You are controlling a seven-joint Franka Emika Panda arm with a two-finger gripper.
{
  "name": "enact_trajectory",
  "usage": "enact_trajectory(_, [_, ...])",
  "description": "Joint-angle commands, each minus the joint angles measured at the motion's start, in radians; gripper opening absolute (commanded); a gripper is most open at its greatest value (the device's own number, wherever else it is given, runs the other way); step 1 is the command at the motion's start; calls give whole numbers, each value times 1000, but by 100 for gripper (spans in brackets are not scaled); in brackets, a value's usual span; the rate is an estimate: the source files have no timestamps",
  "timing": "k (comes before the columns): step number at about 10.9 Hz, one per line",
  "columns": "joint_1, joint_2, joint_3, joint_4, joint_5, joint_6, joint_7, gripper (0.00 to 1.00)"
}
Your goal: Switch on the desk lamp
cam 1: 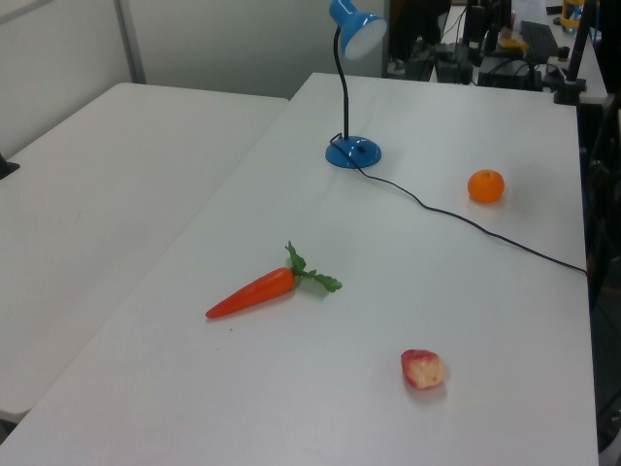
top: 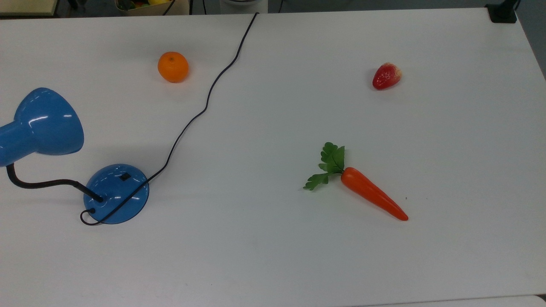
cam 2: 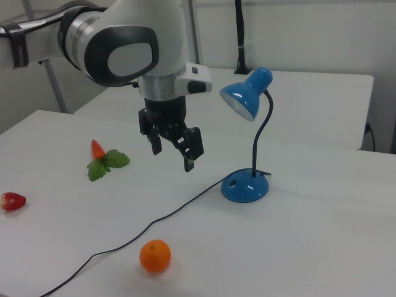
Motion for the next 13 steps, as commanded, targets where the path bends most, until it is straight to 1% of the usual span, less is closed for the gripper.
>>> enact_trajectory(1, [7,-10,1,-3,-13,2,-14,100])
enact_trajectory(8, [5,-9,1,-3,-6,10,-14,99])
enact_trajectory(9, [5,-9,1,-3,-5,13,-13,84])
enact_trajectory(10, [2,-9,1,-3,3,14,-13,63])
enact_trajectory(11, [-4,-9,1,-5,9,16,-13,38])
enact_trajectory(12, [-7,-7,1,-5,23,19,-14,20])
enact_trajectory(13, [-7,-4,-1,-5,43,31,-14,10])
